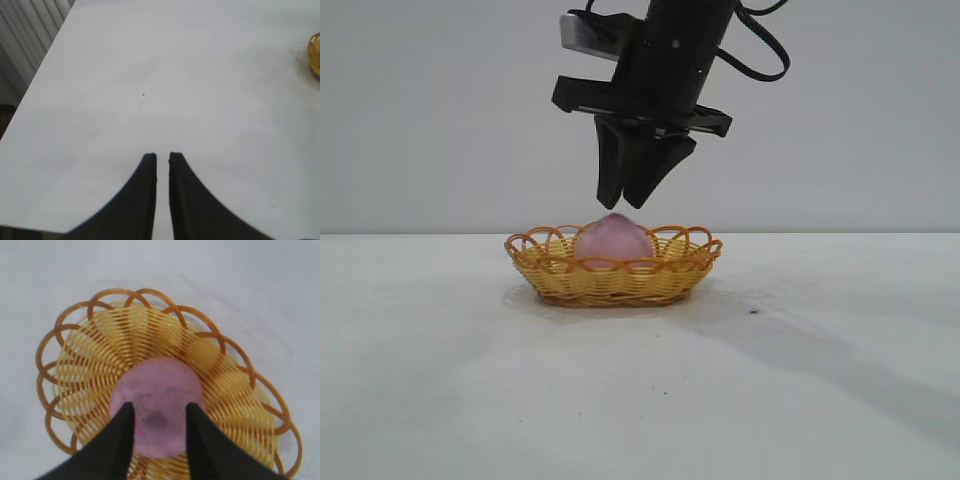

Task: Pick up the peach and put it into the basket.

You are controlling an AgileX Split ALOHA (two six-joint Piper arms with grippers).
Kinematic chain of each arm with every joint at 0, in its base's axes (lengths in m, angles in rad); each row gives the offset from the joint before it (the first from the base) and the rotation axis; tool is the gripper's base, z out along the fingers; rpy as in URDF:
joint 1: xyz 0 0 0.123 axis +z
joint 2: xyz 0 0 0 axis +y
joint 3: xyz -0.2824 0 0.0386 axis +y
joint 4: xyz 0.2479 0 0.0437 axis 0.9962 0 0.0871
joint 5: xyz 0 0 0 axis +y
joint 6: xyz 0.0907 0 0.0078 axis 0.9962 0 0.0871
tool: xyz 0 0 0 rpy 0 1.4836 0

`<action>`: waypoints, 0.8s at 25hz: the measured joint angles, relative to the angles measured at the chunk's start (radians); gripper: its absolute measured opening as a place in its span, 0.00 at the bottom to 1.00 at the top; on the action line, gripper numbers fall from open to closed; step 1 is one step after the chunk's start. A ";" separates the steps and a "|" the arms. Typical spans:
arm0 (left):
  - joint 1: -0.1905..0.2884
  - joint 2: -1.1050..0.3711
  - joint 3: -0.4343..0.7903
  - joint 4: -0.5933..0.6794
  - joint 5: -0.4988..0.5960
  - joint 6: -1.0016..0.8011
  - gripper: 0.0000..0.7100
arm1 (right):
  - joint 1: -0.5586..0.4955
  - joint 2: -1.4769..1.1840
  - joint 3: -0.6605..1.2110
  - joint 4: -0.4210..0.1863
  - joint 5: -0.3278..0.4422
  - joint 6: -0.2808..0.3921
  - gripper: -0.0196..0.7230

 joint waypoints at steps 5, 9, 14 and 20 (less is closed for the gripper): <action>0.000 0.000 0.000 0.000 0.000 0.000 0.08 | -0.120 -0.028 0.072 0.006 0.000 0.000 0.41; 0.000 0.000 0.000 0.000 0.000 0.000 0.08 | -0.252 -0.062 0.178 0.008 -0.018 0.000 0.41; 0.000 0.000 0.000 0.000 0.000 0.000 0.08 | -0.445 -0.151 0.286 0.023 -0.071 0.007 0.41; 0.000 0.000 0.000 0.000 0.000 0.000 0.08 | -0.518 -0.352 0.538 0.085 -0.201 -0.006 0.41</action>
